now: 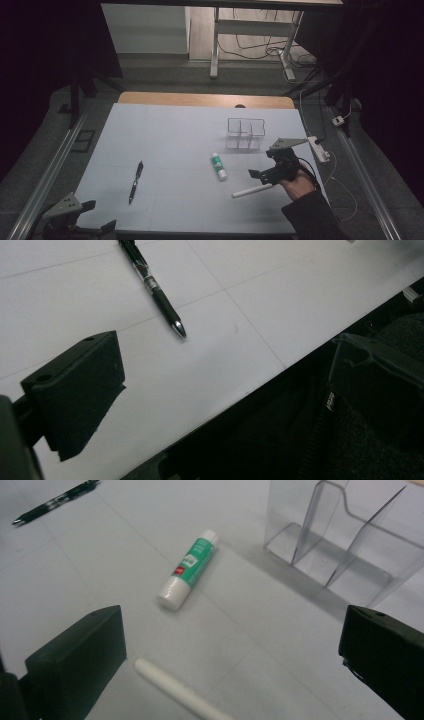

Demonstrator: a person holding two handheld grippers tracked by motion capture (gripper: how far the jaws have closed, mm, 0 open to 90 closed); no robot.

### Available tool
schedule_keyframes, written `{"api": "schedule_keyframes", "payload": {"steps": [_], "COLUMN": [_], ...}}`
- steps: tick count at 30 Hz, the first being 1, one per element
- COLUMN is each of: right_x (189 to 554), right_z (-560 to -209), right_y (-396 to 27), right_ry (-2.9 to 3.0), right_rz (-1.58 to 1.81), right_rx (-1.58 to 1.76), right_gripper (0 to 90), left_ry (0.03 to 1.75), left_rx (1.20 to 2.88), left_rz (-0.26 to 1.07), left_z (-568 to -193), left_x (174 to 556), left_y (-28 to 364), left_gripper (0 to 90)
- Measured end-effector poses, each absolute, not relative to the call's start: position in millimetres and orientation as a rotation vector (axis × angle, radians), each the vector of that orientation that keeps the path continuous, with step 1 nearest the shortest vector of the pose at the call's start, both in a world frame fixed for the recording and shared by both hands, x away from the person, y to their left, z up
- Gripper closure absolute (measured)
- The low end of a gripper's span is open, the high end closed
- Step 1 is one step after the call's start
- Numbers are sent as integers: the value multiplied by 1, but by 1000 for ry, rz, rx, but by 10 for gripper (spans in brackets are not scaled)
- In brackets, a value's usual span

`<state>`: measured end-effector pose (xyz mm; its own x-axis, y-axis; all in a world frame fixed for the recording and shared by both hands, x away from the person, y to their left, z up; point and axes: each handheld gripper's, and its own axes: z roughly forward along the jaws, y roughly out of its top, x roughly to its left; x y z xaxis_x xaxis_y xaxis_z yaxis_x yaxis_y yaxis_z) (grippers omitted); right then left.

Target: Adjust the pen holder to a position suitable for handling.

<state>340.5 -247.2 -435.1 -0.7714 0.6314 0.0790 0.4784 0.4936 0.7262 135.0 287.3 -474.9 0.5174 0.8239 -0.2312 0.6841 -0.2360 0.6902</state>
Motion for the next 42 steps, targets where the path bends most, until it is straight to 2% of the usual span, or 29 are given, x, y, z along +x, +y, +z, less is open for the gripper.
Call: {"api": "schedule_keyframes", "payload": {"steps": [26,34,42], "right_x": [413,433,450], "right_z": [-423,-416,-420], "right_y": [-230,-222,-211], "right_ry": [2586,2621,2675], "right_rz": [961,947,902], "right_rx": [901,858,796], "right_gripper": [2,87,269], "left_ry": [1224,1222,1221], "left_rx": [1988,1991,1991], "left_rz": [229,229,228], "left_z": [-475,-475,-475], "left_x": [135,136,136], "left_y": [287,287,287], "left_gripper": [17,17,17]}}
